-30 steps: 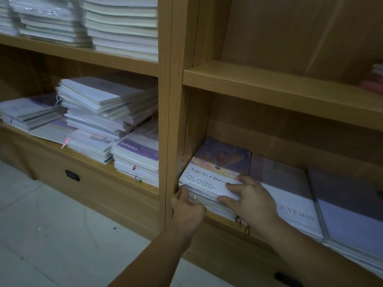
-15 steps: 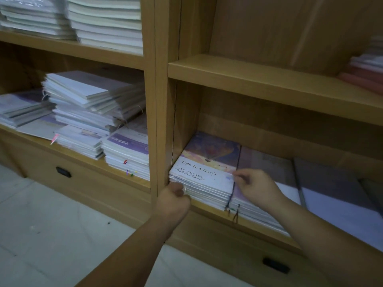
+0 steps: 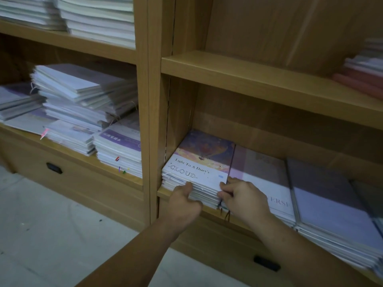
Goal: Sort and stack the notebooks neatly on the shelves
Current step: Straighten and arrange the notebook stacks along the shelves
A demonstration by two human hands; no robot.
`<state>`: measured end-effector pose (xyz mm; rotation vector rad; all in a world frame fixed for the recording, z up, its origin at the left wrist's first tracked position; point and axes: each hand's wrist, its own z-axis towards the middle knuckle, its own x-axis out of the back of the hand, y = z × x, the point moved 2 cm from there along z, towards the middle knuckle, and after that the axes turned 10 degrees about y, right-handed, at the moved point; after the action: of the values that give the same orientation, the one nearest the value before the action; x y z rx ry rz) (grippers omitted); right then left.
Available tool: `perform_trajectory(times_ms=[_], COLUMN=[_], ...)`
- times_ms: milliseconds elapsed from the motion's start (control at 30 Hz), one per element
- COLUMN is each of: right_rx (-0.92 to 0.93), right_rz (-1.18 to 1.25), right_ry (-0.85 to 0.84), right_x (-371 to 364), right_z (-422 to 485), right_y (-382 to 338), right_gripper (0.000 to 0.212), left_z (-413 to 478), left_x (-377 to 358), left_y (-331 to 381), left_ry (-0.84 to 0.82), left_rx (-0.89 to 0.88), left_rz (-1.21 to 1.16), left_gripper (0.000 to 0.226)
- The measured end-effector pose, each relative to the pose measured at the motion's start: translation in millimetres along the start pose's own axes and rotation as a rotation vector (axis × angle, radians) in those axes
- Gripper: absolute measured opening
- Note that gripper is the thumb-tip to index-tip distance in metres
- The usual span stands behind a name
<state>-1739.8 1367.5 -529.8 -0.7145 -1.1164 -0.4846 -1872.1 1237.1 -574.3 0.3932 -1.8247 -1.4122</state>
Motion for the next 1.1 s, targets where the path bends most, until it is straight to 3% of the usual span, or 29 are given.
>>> perform_trajectory(times_ms=[333,500,700,933,1100], right_rx=[-0.013,-0.020,0.055,0.044,-0.008], right_rz=[0.119,0.095,-0.069,-0.090,-0.039], right_ry=[-0.003,-0.042,-0.089,0.146,0.345], right_x=[29,75,169,324,393], right_z=[-7,-30,-72,-94,-106], right_y=[-7,-9,-2,9,38], right_gripper=[0.029,0.026,0.036,0.038,0.036], left_z=[-17,-44,-101,-156,-171], left_x=[-3,-4,-3,11,6], left_y=[23,56,105,247,323], left_ry=[0.181,0.164,0.080,0.014,-0.064], left_rx=[-0.079,-0.146,-0.331,-0.545,-0.511], left_rz=[0.061,0.076,0.105,0.053,-0.079], left_gripper=[0.030,0.033,0.013,0.011,0.009])
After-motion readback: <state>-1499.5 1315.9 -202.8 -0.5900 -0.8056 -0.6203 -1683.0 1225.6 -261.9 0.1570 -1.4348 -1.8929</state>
